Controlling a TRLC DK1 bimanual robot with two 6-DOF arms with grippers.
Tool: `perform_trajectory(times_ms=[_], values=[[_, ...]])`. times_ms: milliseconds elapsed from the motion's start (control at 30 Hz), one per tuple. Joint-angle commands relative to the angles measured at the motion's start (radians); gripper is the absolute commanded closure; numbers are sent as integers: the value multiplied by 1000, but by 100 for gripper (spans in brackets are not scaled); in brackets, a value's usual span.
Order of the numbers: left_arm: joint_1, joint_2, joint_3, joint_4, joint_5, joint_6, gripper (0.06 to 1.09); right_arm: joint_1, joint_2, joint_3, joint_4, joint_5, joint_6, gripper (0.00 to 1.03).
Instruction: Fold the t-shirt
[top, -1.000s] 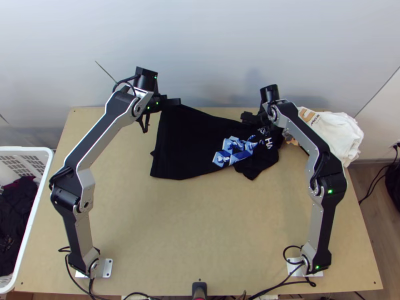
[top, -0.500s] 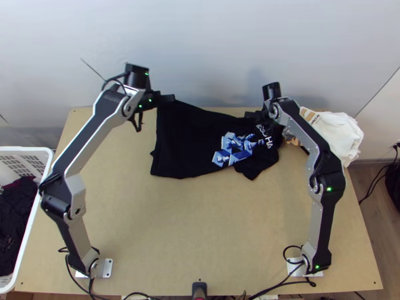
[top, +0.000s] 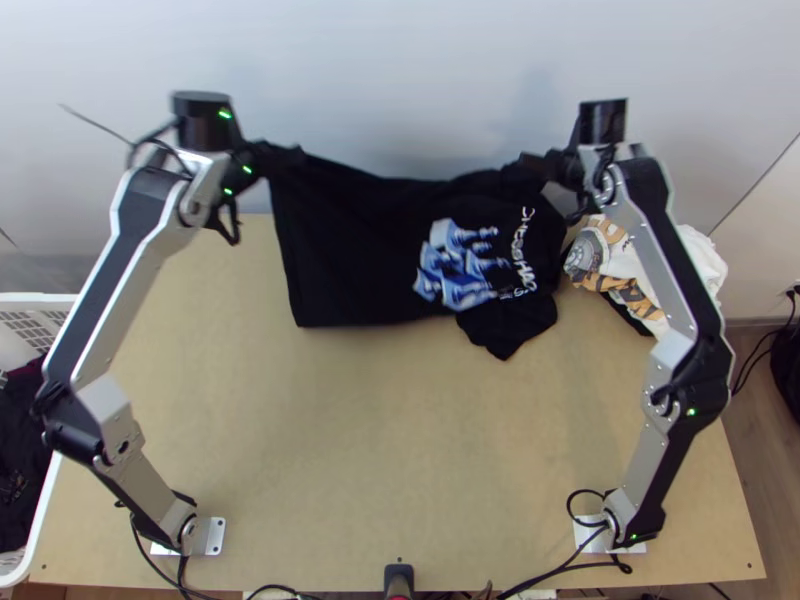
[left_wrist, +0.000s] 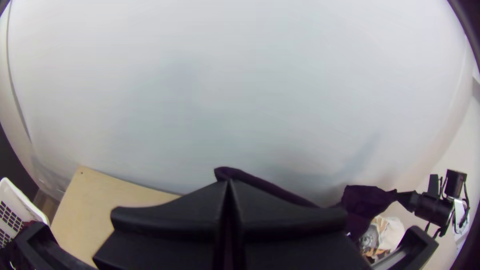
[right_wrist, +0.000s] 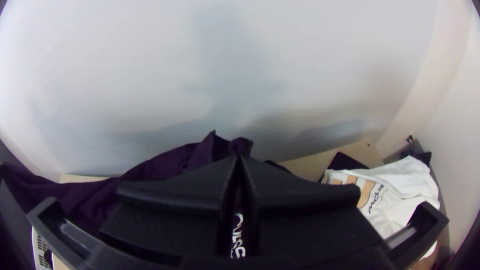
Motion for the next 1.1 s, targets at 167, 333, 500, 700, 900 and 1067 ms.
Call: perform_trajectory(times_ms=[167,333,500,700,900,1067], values=[[19,-150,93,9,-135,55,105,22,-212,104,-15,95,-25,100],[-21,-250,92,10,-186,84,105,60,-333,98,3,197,-117,100],[-69,-359,90,13,-213,135,105,108,-462,75,10,269,-216,100],[-73,-469,93,39,-244,191,105,154,-600,47,83,361,-351,100],[-127,-575,93,56,-244,280,105,213,-724,-1,244,467,-555,100],[-128,-646,95,76,-244,345,105,216,-833,-53,401,491,-694,100]])
